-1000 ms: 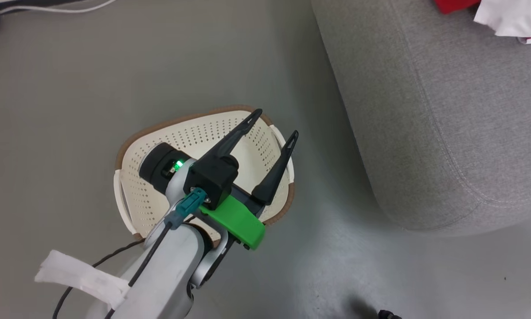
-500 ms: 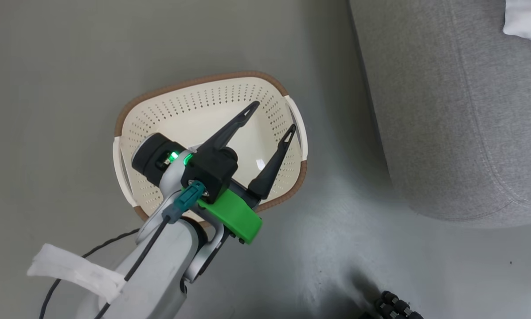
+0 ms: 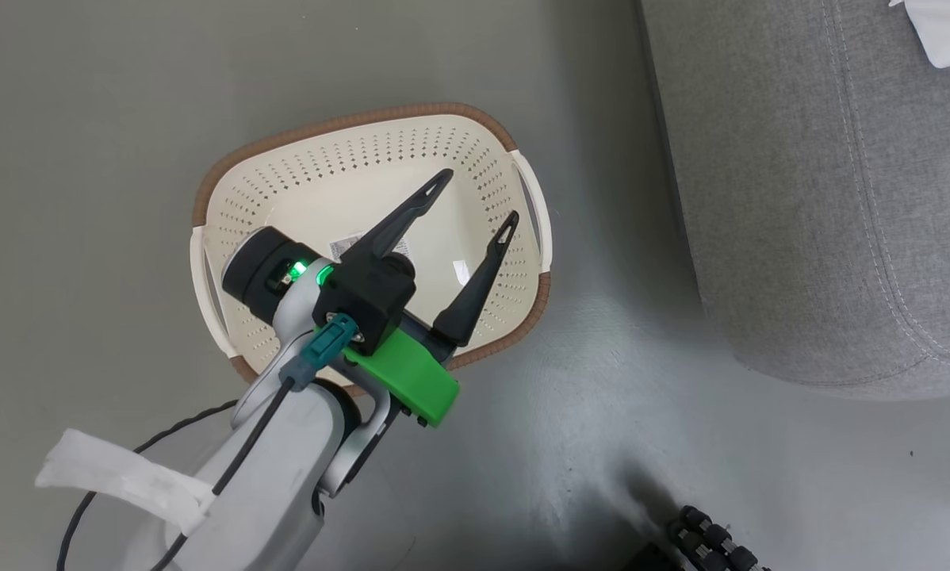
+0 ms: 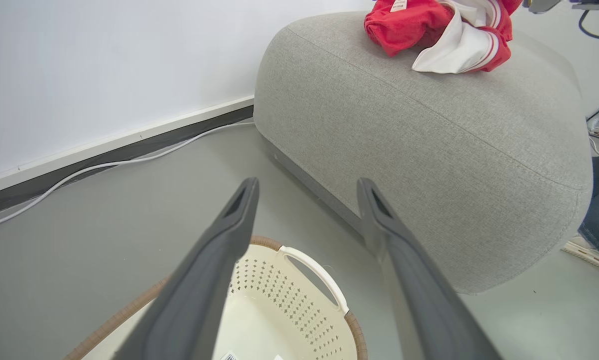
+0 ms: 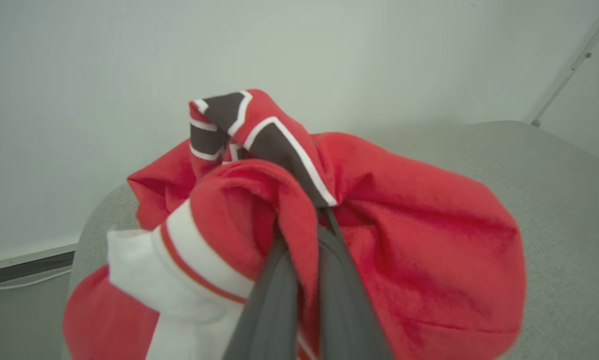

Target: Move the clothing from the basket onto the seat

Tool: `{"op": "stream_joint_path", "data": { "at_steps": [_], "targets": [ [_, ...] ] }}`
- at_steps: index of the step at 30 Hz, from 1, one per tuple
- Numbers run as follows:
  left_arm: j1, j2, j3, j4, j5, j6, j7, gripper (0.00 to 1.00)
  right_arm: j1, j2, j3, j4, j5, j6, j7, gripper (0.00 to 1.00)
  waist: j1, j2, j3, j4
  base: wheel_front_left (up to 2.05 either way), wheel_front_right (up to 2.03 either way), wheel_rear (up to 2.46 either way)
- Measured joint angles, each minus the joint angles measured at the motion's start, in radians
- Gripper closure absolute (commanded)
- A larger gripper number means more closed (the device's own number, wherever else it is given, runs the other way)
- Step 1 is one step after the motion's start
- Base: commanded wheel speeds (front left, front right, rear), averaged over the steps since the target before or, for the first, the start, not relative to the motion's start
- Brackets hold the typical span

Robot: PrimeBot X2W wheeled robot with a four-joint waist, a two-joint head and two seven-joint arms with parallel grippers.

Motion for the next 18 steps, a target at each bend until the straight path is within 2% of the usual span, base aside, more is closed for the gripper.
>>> {"op": "stream_joint_path", "data": {
  "at_steps": [2, 3, 4, 5, 12, 18],
  "targets": [
    [0.000, 0.001, 0.003, 0.005, 0.000, 0.000, -0.001, 0.00, 0.000, 0.005, 0.001, 0.016, -0.007, -0.004, -0.011, 1.00, 0.0000, 0.0000, -0.003, -0.001, 0.00, 0.00, 0.00],
    [0.000, 0.002, 0.006, 0.008, 0.000, 0.000, -0.001, 0.00, 0.000, 0.010, 0.002, 0.024, -0.012, -0.004, -0.012, 0.67, 0.0000, 0.0000, -0.006, -0.002, 0.00, 0.00, 0.00],
    [0.000, 0.003, 0.008, 0.010, 0.000, 0.000, -0.005, 0.00, 0.001, 0.016, 0.004, 0.029, -0.013, -0.004, -0.018, 0.20, 0.0000, 0.0000, -0.009, -0.003, 0.00, 0.00, 0.00],
    [0.000, 0.004, 0.010, 0.012, 0.000, 0.000, -0.010, 0.00, 0.001, 0.024, 0.004, 0.033, -0.013, -0.004, -0.020, 0.00, 0.0000, 0.0000, -0.012, -0.004, 0.00, 0.00, 0.00],
    [0.001, 0.009, 0.023, 0.029, -0.002, 0.000, -0.024, 0.00, 0.024, 0.065, 0.033, 0.054, -0.023, -0.002, -0.041, 0.00, -0.0001, 0.0000, -0.040, -0.021, 0.00, 0.00, 0.00],
    [0.012, 0.002, 0.027, 0.057, -0.021, 0.000, -0.056, 0.00, 0.066, 0.106, 0.051, 0.060, -0.026, 0.015, -0.055, 0.00, -0.0001, 0.0000, -0.084, -0.039, 0.00, 0.00, 0.00]
  ]
}}
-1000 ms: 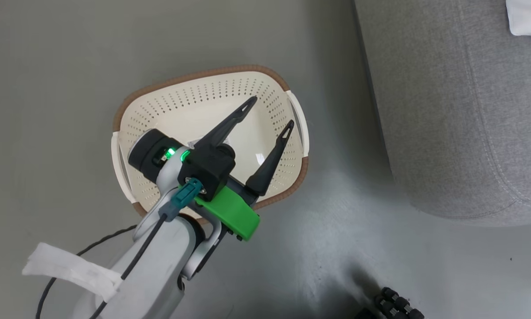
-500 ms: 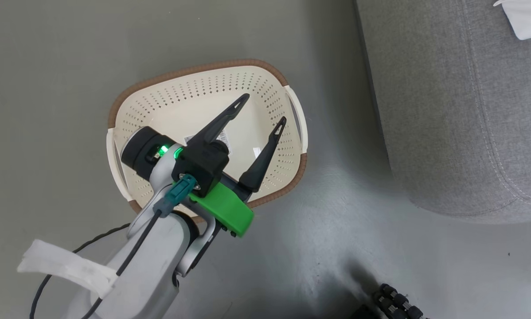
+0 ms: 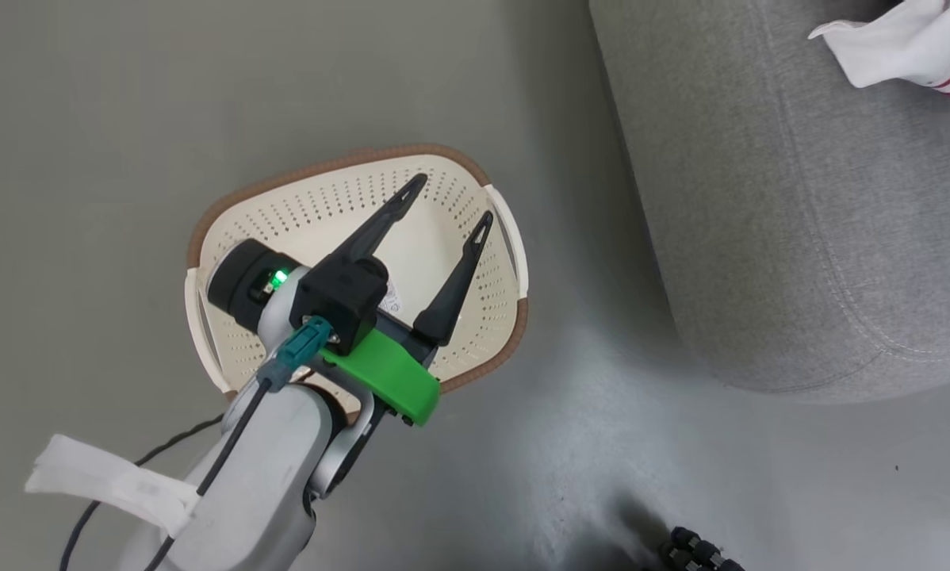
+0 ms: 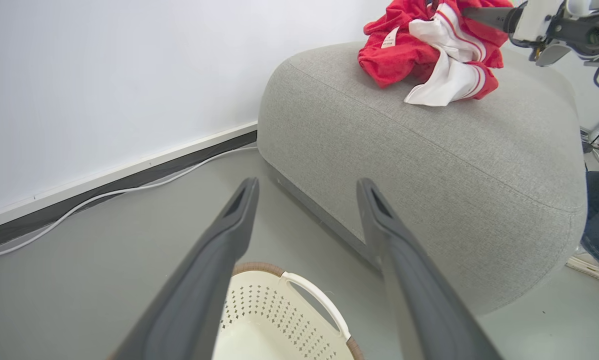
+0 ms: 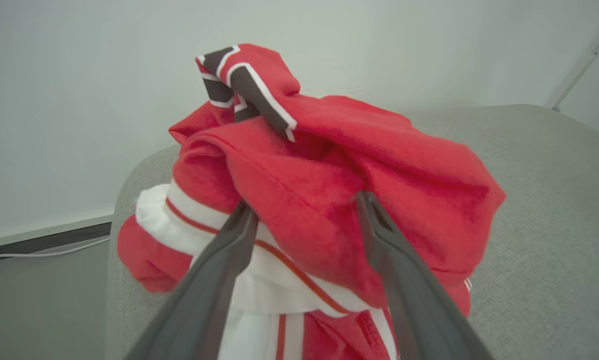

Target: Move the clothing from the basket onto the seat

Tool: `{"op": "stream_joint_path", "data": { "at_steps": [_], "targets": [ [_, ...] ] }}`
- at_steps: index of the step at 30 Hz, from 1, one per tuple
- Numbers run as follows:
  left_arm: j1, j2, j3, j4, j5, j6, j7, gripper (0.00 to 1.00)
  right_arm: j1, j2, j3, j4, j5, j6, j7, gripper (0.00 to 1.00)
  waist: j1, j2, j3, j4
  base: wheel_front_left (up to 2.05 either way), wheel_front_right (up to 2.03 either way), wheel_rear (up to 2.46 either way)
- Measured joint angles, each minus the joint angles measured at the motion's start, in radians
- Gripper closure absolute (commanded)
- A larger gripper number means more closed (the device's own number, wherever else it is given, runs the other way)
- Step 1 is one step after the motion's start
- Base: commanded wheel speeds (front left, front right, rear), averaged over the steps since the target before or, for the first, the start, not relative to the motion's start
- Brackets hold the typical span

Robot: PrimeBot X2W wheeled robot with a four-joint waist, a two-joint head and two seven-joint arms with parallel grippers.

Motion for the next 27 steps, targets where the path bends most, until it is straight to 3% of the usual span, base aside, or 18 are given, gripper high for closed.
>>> {"op": "stream_joint_path", "data": {
  "at_steps": [9, 17, 27],
  "targets": [
    [0.058, -0.026, 0.003, 0.048, -0.032, 0.000, -0.050, 0.00, 0.066, 0.001, 0.010, -0.009, -0.022, 0.009, -0.005, 0.00, 0.0000, 0.0000, -0.102, -0.016, 0.00, 0.00, 0.00],
    [0.106, -0.053, 0.028, 0.093, -0.081, 0.001, -0.090, 0.00, 0.119, 0.004, 0.029, -0.096, -0.060, 0.027, -0.005, 0.00, 0.0000, 0.0000, -0.219, -0.012, 0.00, 0.00, 0.00],
    [0.156, -0.059, 0.120, 0.130, -0.127, 0.063, -0.119, 0.00, 0.213, 0.067, 0.077, -0.163, -0.074, 0.059, -0.005, 0.00, -0.0001, 0.0000, -0.343, 0.024, 0.00, 0.00, 0.00]
  ]
}}
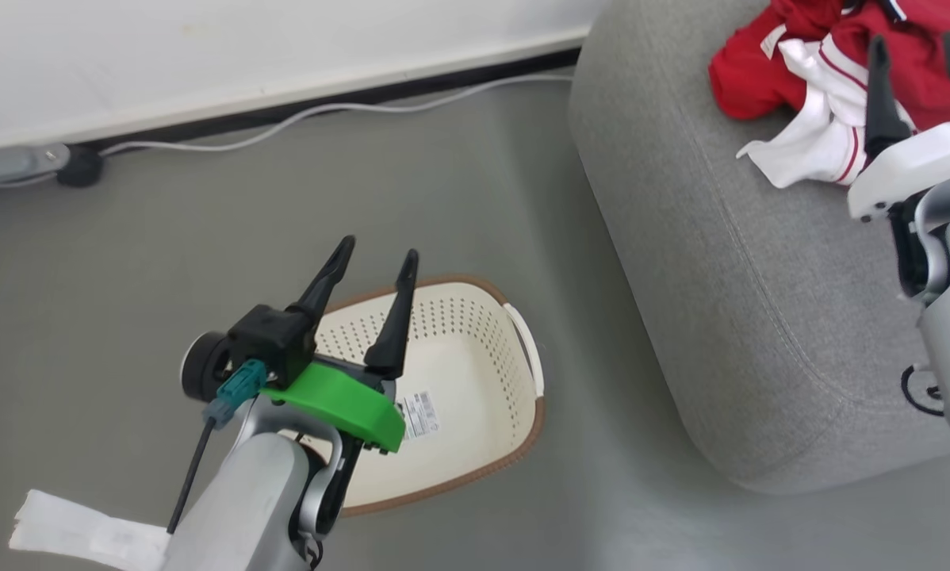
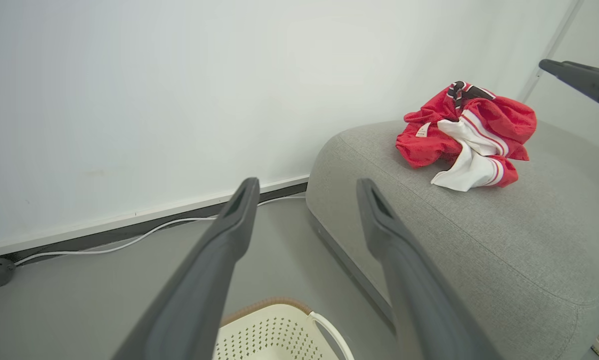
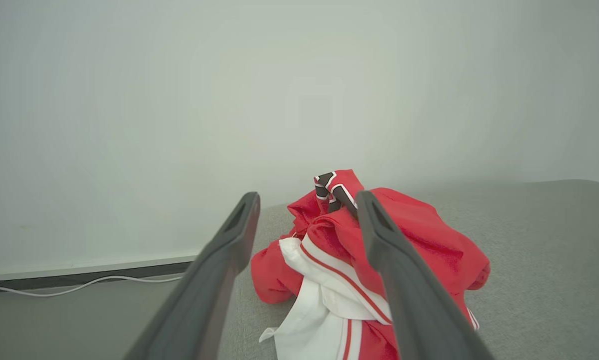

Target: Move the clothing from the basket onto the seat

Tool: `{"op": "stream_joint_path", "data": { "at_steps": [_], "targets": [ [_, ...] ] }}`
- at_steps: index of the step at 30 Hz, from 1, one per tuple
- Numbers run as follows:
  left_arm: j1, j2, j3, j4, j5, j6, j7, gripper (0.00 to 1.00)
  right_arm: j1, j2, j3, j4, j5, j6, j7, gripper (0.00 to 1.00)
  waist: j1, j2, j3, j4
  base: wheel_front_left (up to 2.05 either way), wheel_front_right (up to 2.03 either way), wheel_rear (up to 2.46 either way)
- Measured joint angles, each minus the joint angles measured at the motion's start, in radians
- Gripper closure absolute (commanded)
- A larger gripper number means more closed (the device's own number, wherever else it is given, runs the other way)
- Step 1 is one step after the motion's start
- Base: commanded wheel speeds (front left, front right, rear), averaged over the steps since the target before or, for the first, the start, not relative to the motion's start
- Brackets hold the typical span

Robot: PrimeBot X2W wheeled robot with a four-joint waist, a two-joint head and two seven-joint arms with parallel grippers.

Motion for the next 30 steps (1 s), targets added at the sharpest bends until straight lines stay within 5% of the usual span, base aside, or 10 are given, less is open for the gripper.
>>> {"op": "stream_joint_path", "data": {
  "at_steps": [9, 30],
  "targets": [
    [0.071, 0.031, 0.081, 0.038, -0.002, 0.049, -0.010, 0.00, 0.096, 0.049, 0.019, -0.048, -0.002, 0.011, 0.000, 0.00, 0.0000, 0.0000, -0.090, 0.057, 0.00, 0.00, 0.00],
    [0.271, 0.077, 0.325, 0.036, -0.040, 0.077, -0.028, 0.00, 0.344, 0.186, 0.050, -0.218, 0.009, 0.000, 0.000, 0.00, 0.0000, 0.0000, -0.205, 0.139, 0.00, 0.00, 0.00]
  ]
}}
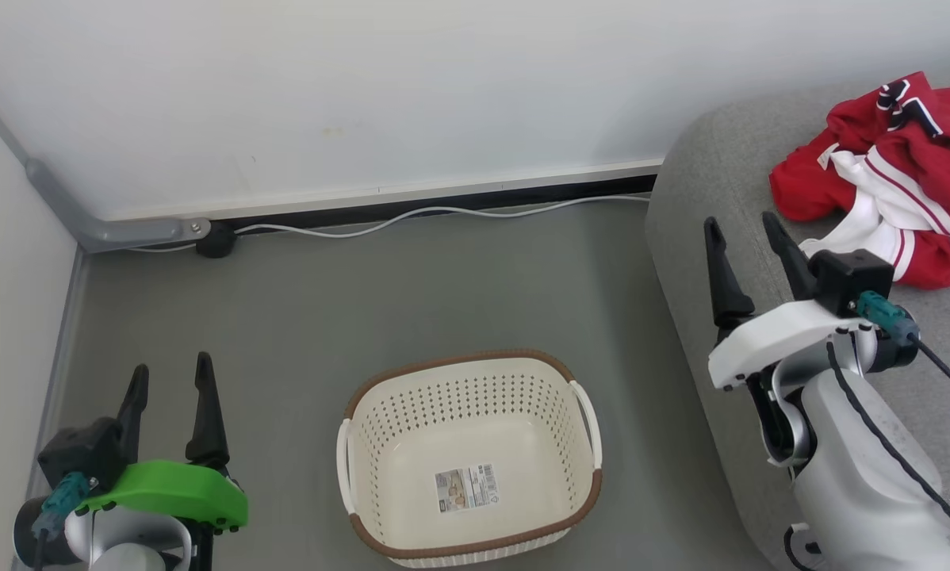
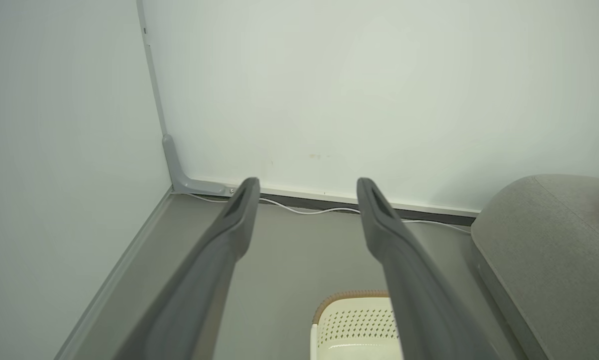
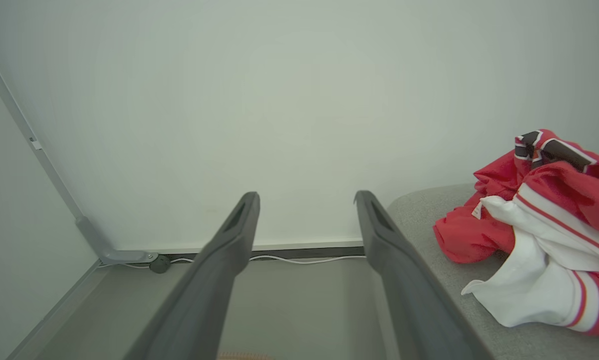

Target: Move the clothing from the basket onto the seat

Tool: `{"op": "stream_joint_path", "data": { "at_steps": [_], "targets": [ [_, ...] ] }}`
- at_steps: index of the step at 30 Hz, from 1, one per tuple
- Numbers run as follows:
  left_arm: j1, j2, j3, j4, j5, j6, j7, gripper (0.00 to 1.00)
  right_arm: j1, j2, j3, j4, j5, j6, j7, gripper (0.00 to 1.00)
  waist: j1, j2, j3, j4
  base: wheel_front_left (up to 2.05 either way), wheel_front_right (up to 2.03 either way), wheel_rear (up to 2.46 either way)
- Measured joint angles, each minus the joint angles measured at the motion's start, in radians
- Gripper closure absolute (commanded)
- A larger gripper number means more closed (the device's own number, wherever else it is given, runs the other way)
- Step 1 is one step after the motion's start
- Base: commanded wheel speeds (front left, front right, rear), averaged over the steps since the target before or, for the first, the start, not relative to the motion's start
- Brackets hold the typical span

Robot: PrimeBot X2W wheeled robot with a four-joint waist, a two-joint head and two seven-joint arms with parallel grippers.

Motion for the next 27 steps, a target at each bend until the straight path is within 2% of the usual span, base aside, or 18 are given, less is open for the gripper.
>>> {"op": "stream_joint_path", "data": {
  "at_steps": [6, 12, 27],
  "targets": [
    [0.036, 0.011, 0.044, -0.014, -0.006, 0.000, 0.000, 0.00, 0.065, 0.018, 0.005, -0.047, -0.003, -0.017, 0.000, 0.00, 0.0000, 0.0000, -0.009, 0.000, 0.00, 0.00, 0.00],
    [0.082, 0.018, 0.074, -0.024, 0.034, 0.003, 0.000, 0.00, 0.128, 0.027, 0.006, -0.089, -0.005, -0.030, 0.000, 0.00, 0.0000, 0.0000, -0.017, -0.001, 0.00, 0.00, 0.00],
    [0.157, -0.001, 0.123, -0.063, 0.061, 0.007, -0.003, 0.00, 0.241, 0.035, 0.003, -0.163, -0.013, -0.053, 0.000, 0.00, 0.0000, 0.0000, -0.025, 0.009, 0.00, 0.00, 0.00]
  ]
}}
